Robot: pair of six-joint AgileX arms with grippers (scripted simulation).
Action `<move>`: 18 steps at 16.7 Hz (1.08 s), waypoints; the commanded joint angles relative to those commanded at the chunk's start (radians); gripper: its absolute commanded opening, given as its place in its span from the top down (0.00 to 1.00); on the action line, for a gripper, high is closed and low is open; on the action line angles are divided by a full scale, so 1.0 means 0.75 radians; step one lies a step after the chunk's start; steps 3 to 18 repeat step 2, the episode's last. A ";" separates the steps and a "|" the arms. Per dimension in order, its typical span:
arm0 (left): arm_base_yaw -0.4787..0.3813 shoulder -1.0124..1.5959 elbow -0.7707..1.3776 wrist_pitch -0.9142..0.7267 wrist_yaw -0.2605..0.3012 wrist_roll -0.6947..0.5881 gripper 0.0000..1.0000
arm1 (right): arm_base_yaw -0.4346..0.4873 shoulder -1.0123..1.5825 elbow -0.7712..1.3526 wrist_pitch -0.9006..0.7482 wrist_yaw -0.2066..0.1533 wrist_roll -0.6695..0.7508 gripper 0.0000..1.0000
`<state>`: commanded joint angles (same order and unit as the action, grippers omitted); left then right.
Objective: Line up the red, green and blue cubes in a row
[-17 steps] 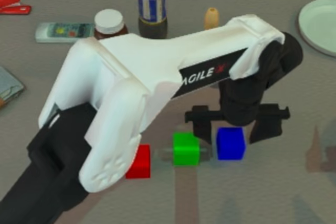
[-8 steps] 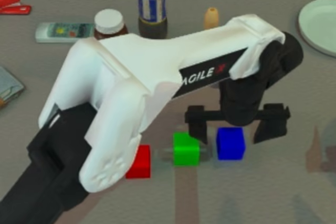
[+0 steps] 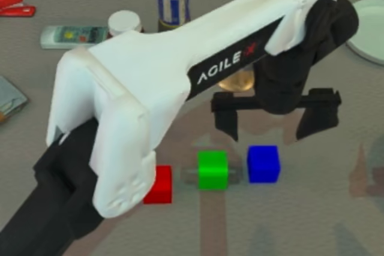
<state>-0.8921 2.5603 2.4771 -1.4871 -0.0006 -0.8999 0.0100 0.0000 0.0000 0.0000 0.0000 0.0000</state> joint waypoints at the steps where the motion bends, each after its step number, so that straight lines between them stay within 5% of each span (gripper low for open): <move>1: 0.002 -0.001 0.024 -0.024 0.000 0.001 0.00 | 0.000 0.000 0.000 0.000 0.000 0.000 0.00; 18: 0.003 -0.003 0.034 -0.034 0.000 0.002 0.00 | 0.000 0.000 0.000 0.000 0.000 0.000 0.00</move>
